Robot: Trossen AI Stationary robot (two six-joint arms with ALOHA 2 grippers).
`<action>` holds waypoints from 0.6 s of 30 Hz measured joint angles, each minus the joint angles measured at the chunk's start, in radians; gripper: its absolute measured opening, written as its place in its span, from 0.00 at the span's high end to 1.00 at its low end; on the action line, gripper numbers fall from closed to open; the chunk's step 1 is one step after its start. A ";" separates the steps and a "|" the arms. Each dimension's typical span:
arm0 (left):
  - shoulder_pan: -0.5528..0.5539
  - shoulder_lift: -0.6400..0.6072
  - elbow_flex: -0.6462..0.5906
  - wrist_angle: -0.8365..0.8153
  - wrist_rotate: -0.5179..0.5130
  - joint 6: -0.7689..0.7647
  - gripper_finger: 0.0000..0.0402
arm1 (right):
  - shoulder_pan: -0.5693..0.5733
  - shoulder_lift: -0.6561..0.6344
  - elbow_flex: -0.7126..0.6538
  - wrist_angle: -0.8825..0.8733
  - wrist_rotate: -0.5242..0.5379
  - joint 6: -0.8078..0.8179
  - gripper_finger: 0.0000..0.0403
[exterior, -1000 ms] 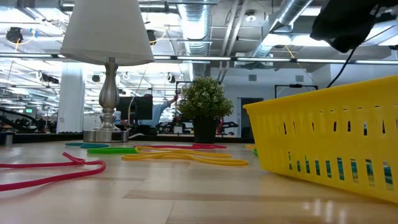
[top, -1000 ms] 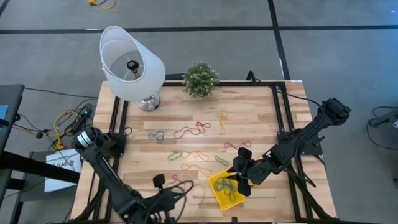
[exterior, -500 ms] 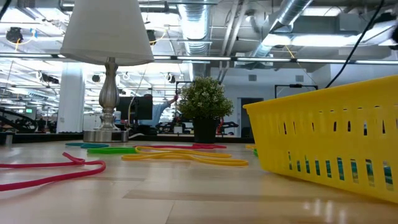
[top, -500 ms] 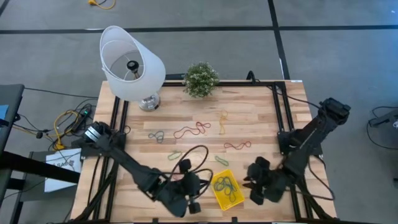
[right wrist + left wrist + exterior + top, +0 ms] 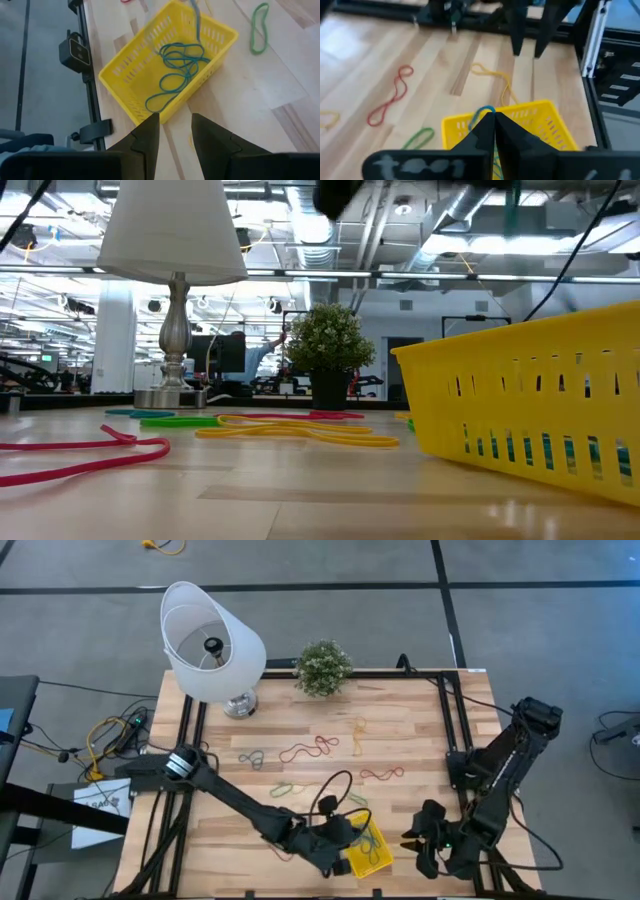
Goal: Pick and place items into bin
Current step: Put the bottom blue rubber band into the bin, then put the blue rubber band into the bin
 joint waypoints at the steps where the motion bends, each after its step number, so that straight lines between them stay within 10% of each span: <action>1: 0.006 0.009 0.000 -0.001 0.013 -0.012 1.00 | 0.000 0.000 0.000 0.000 -0.001 0.000 0.73; 18: 0.027 0.020 0.000 -0.062 0.148 -0.011 0.72 | -0.043 0.000 0.000 -0.004 -0.002 -0.011 0.73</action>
